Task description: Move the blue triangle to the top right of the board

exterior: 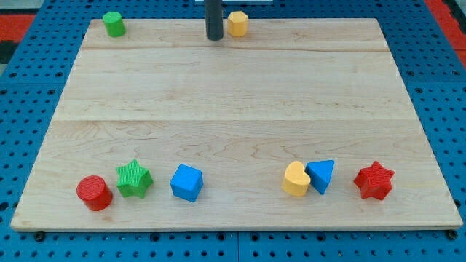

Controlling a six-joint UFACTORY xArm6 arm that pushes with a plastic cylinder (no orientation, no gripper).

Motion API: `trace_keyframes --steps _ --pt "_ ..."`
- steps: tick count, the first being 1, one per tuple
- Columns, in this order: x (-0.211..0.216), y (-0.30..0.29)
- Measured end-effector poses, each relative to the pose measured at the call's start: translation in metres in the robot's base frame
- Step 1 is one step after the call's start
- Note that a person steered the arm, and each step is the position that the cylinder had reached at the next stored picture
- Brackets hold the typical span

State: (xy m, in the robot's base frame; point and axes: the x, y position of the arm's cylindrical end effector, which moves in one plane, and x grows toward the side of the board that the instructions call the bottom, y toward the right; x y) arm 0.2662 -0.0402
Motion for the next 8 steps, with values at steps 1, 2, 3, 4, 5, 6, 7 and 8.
trace_keyframes --steps 1,2,3,4,5,6,7,8 --pt "0.04 -0.003" --pt "0.043 -0.003" --pt "0.043 -0.003" --pt "0.043 -0.003" --pt "0.066 0.028" --pt "0.105 0.082" --pt "0.141 0.156" --pt "0.194 0.189"
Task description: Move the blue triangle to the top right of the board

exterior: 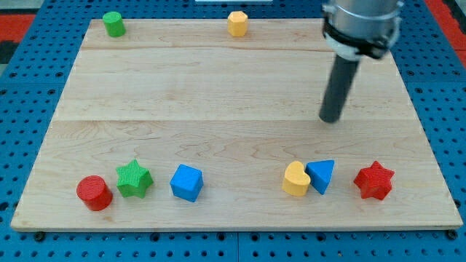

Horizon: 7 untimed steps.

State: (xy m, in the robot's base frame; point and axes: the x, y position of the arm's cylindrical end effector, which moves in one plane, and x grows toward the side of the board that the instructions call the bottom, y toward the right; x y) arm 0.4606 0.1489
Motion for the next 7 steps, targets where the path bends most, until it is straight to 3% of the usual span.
trace_keyframes --steps 1,2,3,4,6,7 --pt "0.009 0.036" --pt "0.027 0.133" --pt "0.1 0.178" --pt "0.156 0.135" --pt "0.153 -0.022" --pt "0.123 -0.033"
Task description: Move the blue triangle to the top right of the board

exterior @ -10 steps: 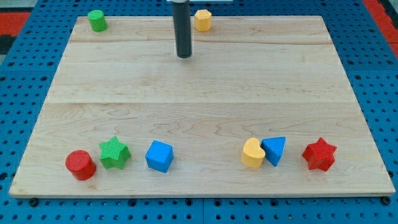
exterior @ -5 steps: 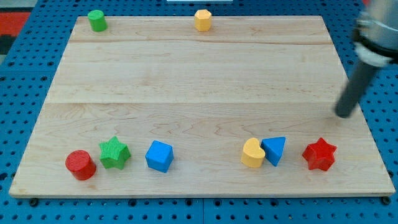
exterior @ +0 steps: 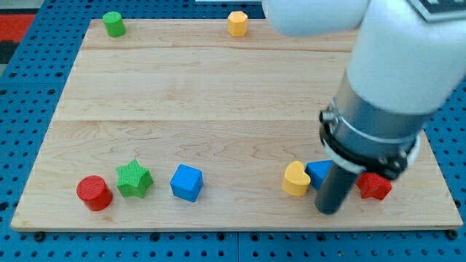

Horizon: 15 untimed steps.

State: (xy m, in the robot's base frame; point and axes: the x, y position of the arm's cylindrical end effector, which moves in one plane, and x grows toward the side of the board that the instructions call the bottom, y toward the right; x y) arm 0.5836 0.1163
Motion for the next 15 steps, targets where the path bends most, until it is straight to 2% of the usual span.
trace_keyframes --steps 2,3,4,5,6,7,8,9,10,11,13,14,15 --pt "-0.049 -0.034" --pt "-0.07 -0.034" --pt "-0.037 -0.025" --pt "-0.023 0.001" --pt "-0.031 0.02" --pt "-0.064 0.021" --pt "-0.075 0.043" --pt "-0.042 0.043" --pt "-0.032 0.059" --pt "-0.056 0.048" --pt "-0.144 0.054" --pt "-0.135 0.034" --pt "-0.104 0.006"
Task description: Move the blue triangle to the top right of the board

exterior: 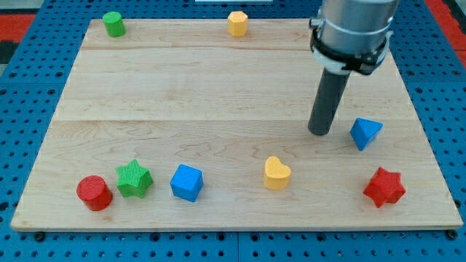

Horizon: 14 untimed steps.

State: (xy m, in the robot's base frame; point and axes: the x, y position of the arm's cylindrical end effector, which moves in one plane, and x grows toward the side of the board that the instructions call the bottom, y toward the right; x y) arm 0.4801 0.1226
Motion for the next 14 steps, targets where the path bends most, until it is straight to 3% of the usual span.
trace_keyframes --steps 1,2,5,7,8,10,12,13,14 --pt "0.041 0.037" --pt "0.031 0.093" --pt "-0.039 -0.003" --pt "-0.147 -0.014" --pt "-0.172 -0.047" --pt "-0.223 -0.05" --pt "-0.194 -0.079" --pt "-0.193 -0.009" --pt "-0.2 0.024"
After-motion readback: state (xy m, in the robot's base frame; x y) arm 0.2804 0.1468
